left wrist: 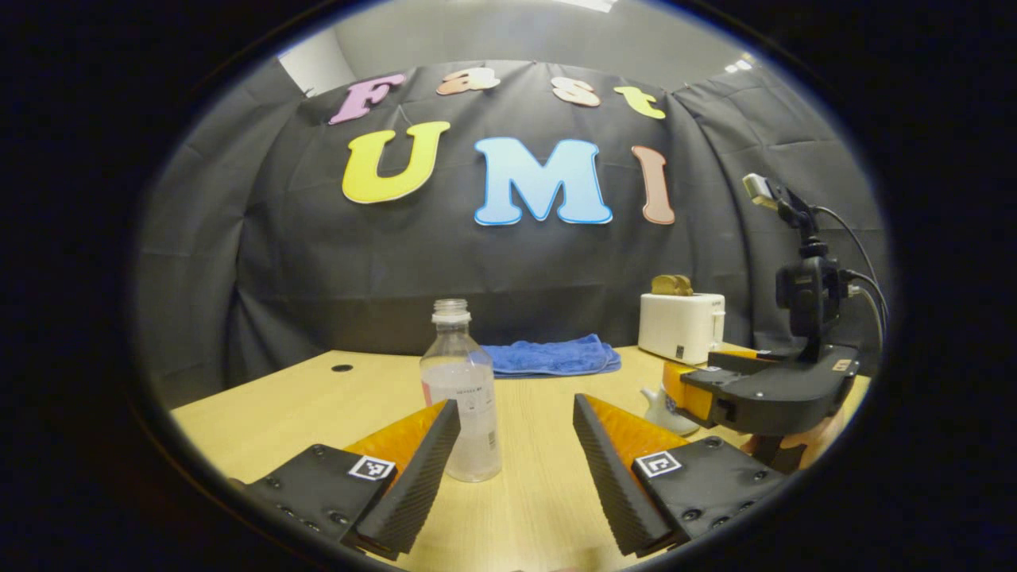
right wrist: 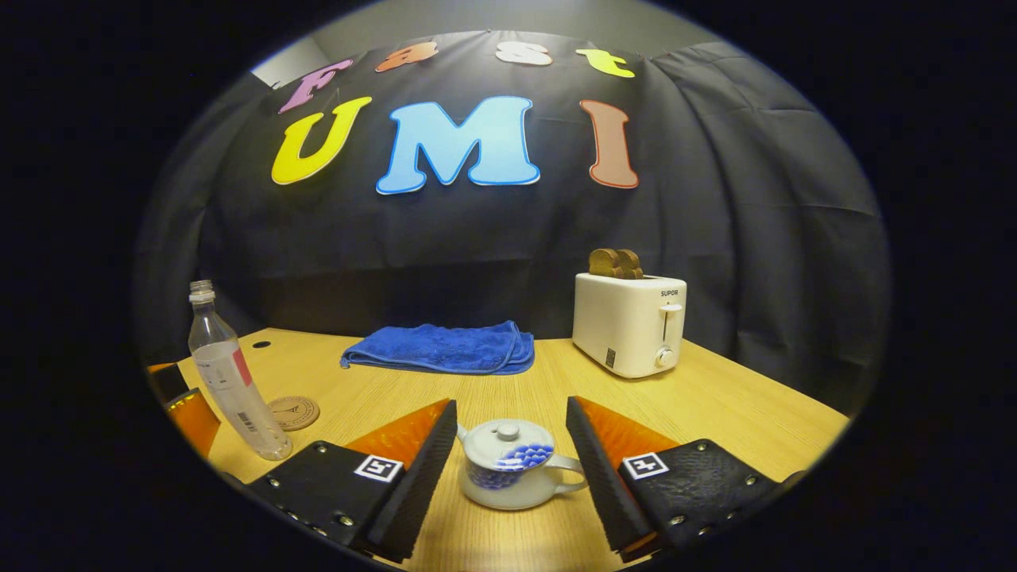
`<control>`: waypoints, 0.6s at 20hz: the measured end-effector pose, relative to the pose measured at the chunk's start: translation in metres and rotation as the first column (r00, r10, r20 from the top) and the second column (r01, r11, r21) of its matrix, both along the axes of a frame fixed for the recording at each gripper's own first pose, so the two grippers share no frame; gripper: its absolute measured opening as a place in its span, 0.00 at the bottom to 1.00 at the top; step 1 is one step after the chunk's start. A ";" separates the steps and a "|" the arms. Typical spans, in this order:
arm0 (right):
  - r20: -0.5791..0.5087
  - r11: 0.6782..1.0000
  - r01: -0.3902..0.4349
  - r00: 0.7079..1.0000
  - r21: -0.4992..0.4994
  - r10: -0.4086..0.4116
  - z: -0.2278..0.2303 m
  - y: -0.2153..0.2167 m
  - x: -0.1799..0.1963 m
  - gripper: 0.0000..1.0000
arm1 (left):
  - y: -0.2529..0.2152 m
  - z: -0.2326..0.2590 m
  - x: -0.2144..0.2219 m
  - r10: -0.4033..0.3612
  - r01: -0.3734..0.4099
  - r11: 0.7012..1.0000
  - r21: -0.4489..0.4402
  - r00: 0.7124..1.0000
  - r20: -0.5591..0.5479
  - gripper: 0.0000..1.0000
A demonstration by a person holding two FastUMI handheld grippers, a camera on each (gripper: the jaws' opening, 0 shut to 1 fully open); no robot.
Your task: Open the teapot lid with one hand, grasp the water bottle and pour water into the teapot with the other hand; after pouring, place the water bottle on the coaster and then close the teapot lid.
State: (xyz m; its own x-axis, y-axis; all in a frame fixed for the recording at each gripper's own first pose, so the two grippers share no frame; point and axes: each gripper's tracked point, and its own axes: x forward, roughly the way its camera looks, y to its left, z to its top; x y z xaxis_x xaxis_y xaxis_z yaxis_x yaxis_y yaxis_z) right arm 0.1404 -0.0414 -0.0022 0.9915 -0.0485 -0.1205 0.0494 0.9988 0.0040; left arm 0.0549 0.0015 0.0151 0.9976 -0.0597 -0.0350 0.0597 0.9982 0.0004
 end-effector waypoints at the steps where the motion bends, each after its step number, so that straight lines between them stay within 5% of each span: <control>1: -0.018 1.000 -0.001 1.000 -0.005 0.001 -0.005 0.000 0.002 0.82 | 0.002 0.001 0.000 0.001 -0.001 1.000 0.001 1.000 -0.001 1.00; 5: -0.026 1.000 -0.024 0.999 0.002 0.024 -0.010 0.006 0.013 0.54 | 0.007 0.009 -0.001 0.009 -0.009 1.000 0.009 1.000 0.023 1.00; 7: -0.033 1.000 -0.012 0.999 -0.007 0.012 -0.006 0.006 0.009 0.28 | 0.010 0.008 0.000 0.014 -0.014 1.000 0.010 1.000 0.019 1.00; 10: -0.036 1.000 0.009 0.999 -0.020 -0.009 -0.009 0.001 0.005 0.29 | 0.015 0.001 0.003 0.018 -0.018 1.000 -0.009 1.000 0.000 1.00; 12: -0.027 1.000 0.028 0.999 0.015 -0.027 -0.006 -0.008 0.015 0.06 | 0.021 -0.002 0.005 0.025 -0.025 1.000 -0.018 1.000 -0.010 1.00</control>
